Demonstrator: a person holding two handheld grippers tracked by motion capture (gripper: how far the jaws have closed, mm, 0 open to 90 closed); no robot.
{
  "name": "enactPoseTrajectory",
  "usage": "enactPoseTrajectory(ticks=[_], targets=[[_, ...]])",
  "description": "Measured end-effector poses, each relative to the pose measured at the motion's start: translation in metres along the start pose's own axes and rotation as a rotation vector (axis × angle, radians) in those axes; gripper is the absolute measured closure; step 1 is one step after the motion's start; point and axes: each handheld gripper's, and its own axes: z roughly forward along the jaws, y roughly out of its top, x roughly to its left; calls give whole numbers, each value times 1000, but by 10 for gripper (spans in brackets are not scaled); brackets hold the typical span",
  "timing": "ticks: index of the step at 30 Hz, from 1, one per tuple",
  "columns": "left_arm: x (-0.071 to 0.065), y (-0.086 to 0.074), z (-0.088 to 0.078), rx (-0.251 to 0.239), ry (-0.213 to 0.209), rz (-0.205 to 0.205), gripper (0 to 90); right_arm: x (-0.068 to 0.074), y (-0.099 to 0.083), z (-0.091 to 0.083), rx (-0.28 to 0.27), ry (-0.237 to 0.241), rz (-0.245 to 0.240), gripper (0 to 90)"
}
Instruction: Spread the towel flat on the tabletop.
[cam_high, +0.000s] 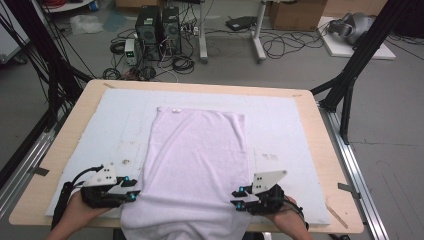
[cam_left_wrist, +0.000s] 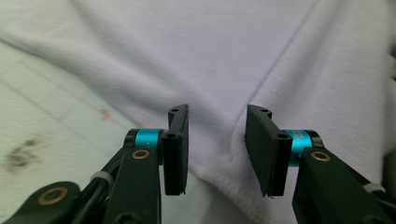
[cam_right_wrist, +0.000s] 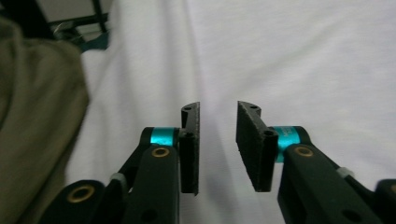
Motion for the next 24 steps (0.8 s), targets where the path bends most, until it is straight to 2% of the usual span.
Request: enactPoseTrajectory(ticks=[2,4,6,7,10,11,12,15,17,18,19,20,21,22,23,24], targets=[[8,2,7,9,17,-23,615,-10,1,-2,-4,-37,25,666],[13,3,15,24,24,-36,614,-19,-2,-2,-8,-44,55,652],[17,2,22,43,9,-59,595,-22,-5,1,1,-64,66,631],[17,1,25,53,5,-56,594,-23,-6,3,10,-58,73,619],[15,0,24,49,18,-35,619,-24,-10,8,32,-87,84,585],[15,0,23,47,18,-37,664,-26,-10,9,45,-109,88,556],[17,0,22,54,6,-42,673,-28,-10,11,51,-138,94,546],[24,4,22,33,48,-78,649,-42,-9,15,75,-175,133,549],[29,10,26,26,100,-117,638,-51,-8,18,84,-195,151,567],[32,13,29,29,114,-133,622,-54,-7,18,83,-200,155,586],[33,16,33,36,109,-144,623,-56,-6,19,81,-203,158,603],[34,18,38,55,115,-138,651,-57,-6,20,87,-202,162,625],[33,19,43,80,131,-118,716,-58,-6,20,86,-208,155,640],[31,20,45,73,153,-97,764,-58,-6,20,87,-206,154,644],[31,21,45,79,159,-91,837,-58,-6,20,84,-205,158,648],[32,21,45,80,152,-90,858,-58,-6,19,87,-207,154,650]])
